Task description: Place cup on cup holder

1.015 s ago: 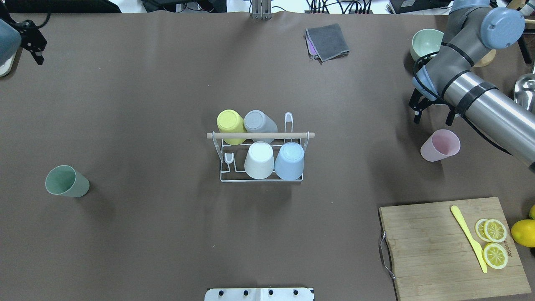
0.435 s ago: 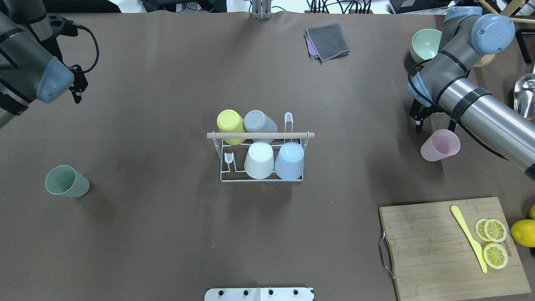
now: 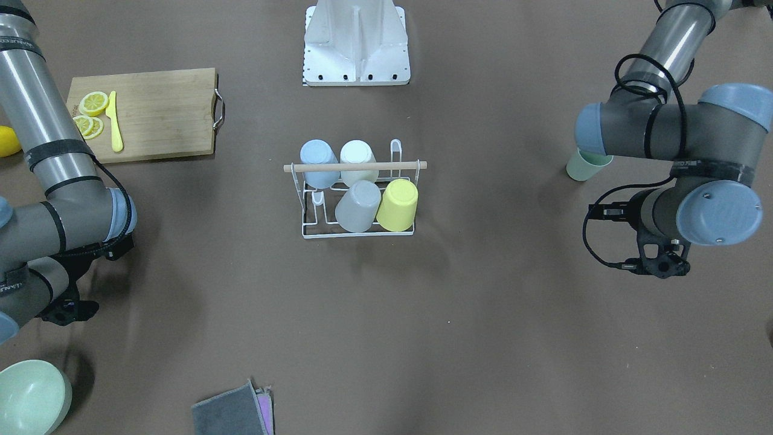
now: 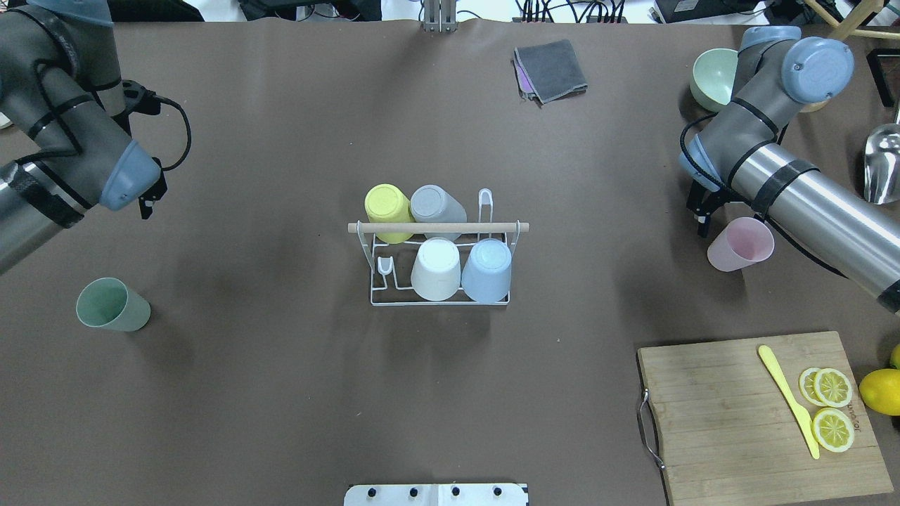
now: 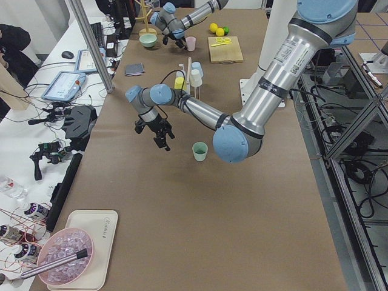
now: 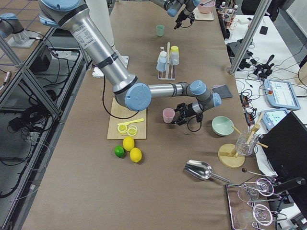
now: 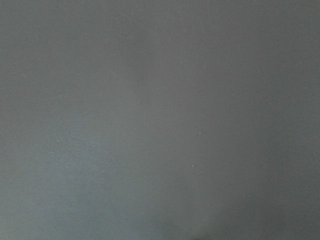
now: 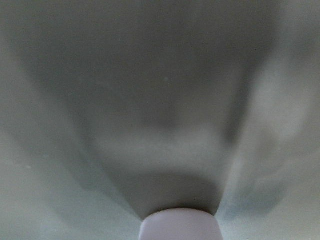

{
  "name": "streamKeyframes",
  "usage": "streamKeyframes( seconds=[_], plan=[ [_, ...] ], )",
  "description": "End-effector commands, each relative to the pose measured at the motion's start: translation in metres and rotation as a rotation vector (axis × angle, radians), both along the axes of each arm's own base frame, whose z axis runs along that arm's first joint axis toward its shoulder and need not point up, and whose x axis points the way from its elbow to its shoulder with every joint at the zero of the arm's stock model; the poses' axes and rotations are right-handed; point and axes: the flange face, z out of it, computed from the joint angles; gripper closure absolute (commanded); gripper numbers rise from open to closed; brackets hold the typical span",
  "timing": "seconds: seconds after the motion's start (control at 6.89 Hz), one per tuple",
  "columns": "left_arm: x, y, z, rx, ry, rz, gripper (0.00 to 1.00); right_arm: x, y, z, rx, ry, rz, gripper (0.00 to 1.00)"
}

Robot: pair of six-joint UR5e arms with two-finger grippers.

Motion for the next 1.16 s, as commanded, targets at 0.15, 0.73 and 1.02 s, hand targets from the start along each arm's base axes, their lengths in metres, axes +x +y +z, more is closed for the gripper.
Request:
streamKeyframes(
  seconds=[0.15, 0.73, 1.02],
  plan=[
    [0.03, 0.029, 0.015, -0.066, -0.038, 0.074, 0.02, 0.001, 0.008, -0.001, -0.03, -0.011, -0.035, 0.06],
    [0.046, 0.055, 0.041, -0.088, -0.051, 0.139, 0.02, -0.003, 0.018, 0.008, -0.051, 0.002, -0.047, 0.15],
    [0.048, 0.06, 0.047, -0.095, -0.048, 0.157, 0.02, -0.003, 0.017, 0.004, -0.062, 0.009, -0.046, 0.68]
  ],
)
